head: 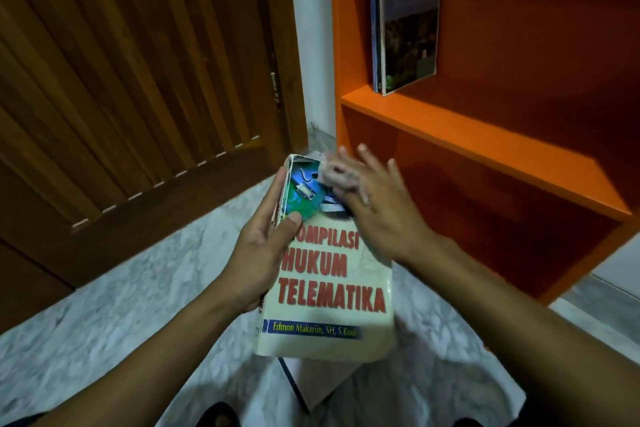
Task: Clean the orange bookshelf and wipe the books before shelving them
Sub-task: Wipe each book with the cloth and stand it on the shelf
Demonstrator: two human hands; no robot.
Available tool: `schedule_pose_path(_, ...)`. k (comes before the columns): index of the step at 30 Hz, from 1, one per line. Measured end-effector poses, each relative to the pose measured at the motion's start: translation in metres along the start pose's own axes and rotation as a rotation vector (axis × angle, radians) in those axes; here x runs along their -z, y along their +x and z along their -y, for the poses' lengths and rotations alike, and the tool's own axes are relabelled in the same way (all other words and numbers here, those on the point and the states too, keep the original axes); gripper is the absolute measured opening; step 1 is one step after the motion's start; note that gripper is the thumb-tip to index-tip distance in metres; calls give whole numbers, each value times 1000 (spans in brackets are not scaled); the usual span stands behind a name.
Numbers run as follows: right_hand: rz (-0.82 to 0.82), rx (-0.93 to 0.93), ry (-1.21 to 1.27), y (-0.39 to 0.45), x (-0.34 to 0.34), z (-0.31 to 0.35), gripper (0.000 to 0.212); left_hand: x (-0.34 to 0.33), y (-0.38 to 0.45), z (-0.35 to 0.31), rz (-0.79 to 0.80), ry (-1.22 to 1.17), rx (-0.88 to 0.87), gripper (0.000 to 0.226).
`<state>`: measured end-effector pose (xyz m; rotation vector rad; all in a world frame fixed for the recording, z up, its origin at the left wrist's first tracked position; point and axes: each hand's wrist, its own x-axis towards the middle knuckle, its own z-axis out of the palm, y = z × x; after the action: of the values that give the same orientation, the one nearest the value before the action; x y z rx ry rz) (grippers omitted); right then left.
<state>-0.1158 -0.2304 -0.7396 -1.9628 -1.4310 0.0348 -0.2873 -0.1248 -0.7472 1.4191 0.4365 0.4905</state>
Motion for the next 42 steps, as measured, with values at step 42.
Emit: schedule_pose_path(42, 131, -43, -38, -4, -58, 23, 53, -6, 20, 17, -285, -231, 159, 48)
